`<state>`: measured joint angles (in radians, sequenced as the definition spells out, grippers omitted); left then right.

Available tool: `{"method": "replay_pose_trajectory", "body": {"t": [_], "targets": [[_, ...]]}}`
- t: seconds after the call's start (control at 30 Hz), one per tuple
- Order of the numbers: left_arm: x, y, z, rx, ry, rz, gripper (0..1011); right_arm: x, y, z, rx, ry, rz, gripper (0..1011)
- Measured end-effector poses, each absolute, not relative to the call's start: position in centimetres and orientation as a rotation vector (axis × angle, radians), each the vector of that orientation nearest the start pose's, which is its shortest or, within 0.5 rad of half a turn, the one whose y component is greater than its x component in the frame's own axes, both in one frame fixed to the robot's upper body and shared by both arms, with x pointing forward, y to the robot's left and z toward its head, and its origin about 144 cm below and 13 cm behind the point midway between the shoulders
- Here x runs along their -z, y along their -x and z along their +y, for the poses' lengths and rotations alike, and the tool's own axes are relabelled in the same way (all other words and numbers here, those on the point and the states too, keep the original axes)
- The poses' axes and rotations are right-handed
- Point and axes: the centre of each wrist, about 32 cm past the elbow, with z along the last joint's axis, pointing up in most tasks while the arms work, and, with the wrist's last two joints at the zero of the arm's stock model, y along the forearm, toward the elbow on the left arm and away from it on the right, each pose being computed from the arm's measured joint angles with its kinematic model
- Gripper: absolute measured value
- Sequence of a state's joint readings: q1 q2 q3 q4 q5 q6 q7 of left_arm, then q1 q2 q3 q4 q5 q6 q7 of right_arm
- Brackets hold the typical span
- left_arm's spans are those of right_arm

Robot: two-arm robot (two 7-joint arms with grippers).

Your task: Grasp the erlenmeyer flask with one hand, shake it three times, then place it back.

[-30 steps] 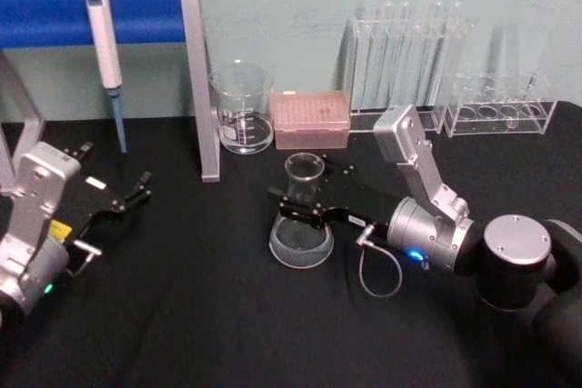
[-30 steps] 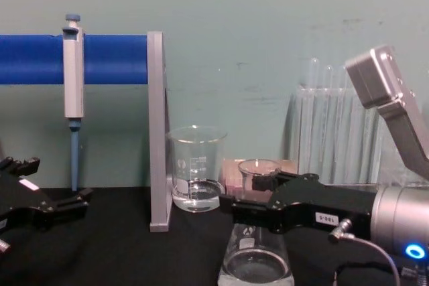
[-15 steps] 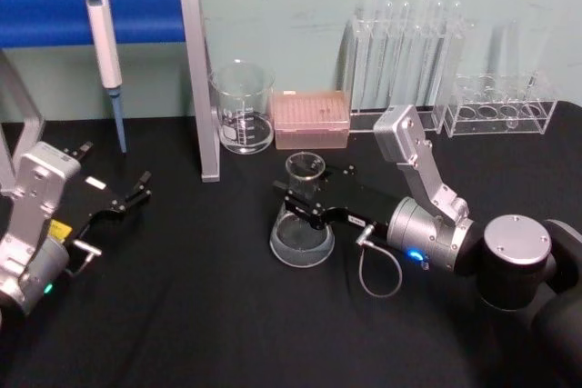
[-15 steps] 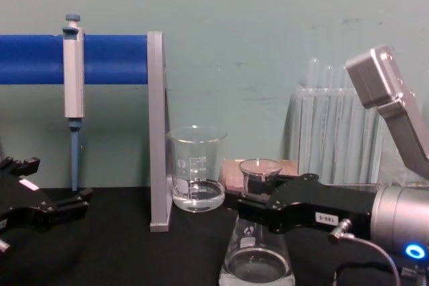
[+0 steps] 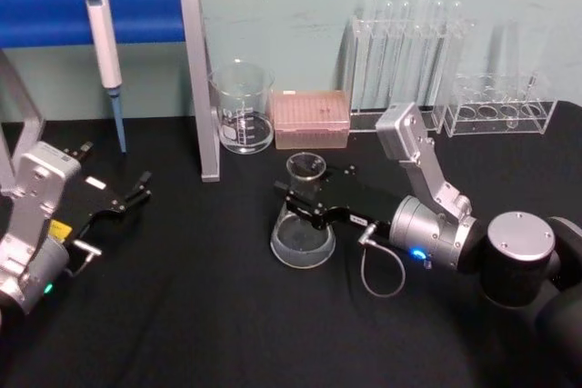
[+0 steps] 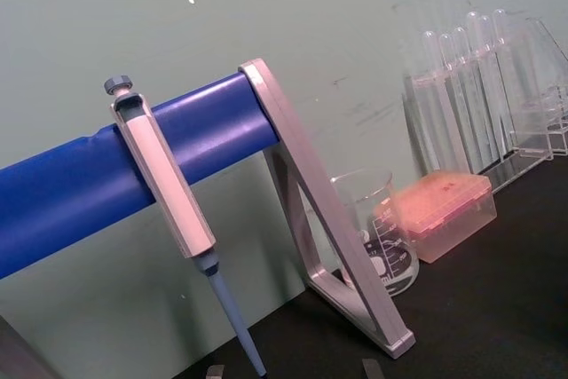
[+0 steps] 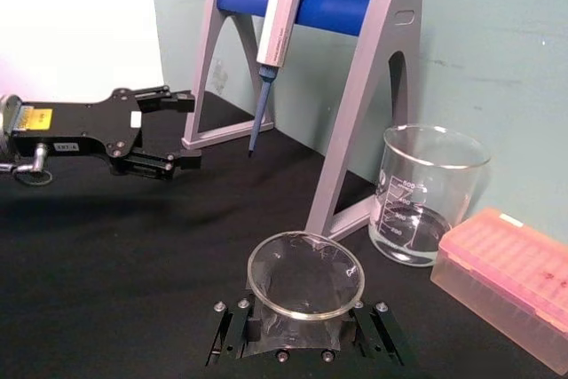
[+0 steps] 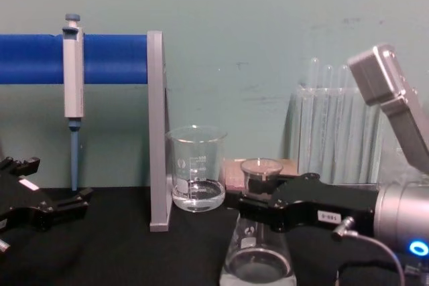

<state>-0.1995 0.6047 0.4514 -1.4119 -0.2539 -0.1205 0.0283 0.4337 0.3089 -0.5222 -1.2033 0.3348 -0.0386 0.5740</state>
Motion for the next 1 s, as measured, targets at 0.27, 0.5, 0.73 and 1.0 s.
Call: {"method": "replay_pose_trajectory", "body": {"t": [0.27,0.5,0.73,1.0], "targets": [[-114.0,-48.9,31.0,-1.248,-0.304,-0.285,1001,-117.6,-55.4,-21.0,0.647,0.134,-0.034,449],[-114.0,-48.9,31.0,-1.248,-0.304,-0.285,1001,-120.4,-55.1,-21.1,0.678,0.105,-0.047,449],[-114.0,-48.9,31.0,-1.248,-0.304,-0.285,1000,-123.4,-54.7,-21.4,0.702,0.076,-0.073,449],[-114.0,-48.9,31.0,-1.248,-0.304,-0.285,1001,-125.8,-54.2,-22.0,0.721,0.057,-0.118,449]]}}
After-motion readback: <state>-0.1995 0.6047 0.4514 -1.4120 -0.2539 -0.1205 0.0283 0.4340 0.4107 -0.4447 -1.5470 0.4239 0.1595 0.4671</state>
